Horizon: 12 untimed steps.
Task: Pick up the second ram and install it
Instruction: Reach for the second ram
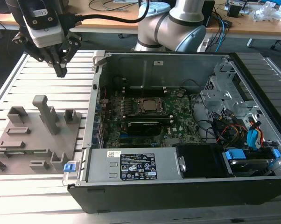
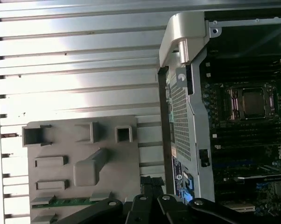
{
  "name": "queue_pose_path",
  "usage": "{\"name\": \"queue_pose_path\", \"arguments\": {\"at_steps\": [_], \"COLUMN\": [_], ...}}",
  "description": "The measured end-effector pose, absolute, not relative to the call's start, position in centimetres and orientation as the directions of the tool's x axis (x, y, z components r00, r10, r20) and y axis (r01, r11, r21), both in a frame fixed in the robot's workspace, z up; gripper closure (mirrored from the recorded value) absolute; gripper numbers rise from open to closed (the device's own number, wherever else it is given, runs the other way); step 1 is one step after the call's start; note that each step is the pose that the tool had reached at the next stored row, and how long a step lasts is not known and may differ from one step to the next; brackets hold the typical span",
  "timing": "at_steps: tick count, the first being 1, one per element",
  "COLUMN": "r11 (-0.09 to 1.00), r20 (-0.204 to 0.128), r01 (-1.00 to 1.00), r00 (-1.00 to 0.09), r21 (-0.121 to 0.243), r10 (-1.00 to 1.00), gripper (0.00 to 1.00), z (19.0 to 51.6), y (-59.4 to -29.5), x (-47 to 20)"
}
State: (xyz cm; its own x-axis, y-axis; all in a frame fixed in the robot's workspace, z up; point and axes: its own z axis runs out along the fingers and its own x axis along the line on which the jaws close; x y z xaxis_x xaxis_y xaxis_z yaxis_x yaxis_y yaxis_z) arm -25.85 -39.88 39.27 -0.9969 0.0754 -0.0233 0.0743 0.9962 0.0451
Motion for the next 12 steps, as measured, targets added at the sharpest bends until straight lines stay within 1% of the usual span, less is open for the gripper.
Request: {"name": "queue_pose_path", "arguments": {"at_steps": [12], "r11": [0.996], "r20": [-0.023], "r01": [0.074], "r00": [-0.997], "r21": [0.045], "r10": [0.075], "gripper": [0.89], "z": [39.2], "y": [-39.9], "x": [-29.1]}}
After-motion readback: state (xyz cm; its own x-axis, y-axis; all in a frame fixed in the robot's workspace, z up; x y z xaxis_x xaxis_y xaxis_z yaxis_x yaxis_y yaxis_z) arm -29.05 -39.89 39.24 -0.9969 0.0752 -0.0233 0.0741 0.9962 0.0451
